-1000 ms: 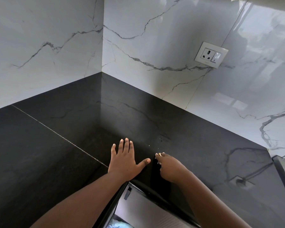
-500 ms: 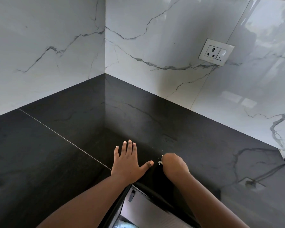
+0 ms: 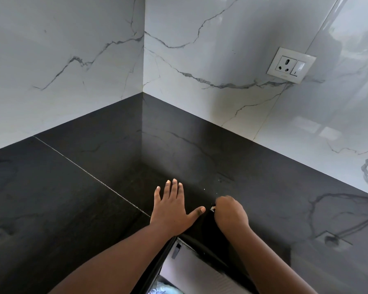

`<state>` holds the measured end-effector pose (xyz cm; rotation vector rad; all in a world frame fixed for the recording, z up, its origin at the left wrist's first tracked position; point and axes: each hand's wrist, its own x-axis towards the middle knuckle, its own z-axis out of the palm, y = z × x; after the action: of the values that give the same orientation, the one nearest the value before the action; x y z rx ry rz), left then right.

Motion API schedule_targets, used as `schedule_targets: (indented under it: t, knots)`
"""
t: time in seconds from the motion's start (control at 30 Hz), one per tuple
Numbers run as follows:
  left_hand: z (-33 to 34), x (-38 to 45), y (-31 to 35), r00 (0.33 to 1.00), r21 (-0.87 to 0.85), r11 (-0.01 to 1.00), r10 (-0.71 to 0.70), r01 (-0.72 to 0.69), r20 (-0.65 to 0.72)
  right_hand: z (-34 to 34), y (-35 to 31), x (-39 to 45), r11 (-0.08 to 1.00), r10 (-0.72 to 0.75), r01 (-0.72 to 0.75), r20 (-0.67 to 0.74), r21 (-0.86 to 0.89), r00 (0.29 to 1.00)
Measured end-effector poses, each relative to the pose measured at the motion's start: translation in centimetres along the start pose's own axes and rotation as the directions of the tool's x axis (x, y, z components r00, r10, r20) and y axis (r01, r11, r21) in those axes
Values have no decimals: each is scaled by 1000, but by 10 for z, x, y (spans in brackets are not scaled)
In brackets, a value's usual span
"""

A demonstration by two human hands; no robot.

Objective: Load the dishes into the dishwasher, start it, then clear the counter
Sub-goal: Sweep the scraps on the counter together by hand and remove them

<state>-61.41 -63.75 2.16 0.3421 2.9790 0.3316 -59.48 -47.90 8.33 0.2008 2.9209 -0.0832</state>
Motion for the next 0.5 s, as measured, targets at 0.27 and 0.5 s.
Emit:
schedule_targets:
  t: [0.27, 0.5]
  knots:
    - [0, 1, 3, 999, 12, 1000, -21, 21, -33, 1, 30, 17, 805, 240, -200, 2, 558, 971]
    - [-1, -1, 4, 998, 4, 1000, -27, 27, -49, -5, 69, 4, -239, 258, -416, 471, 877, 844]
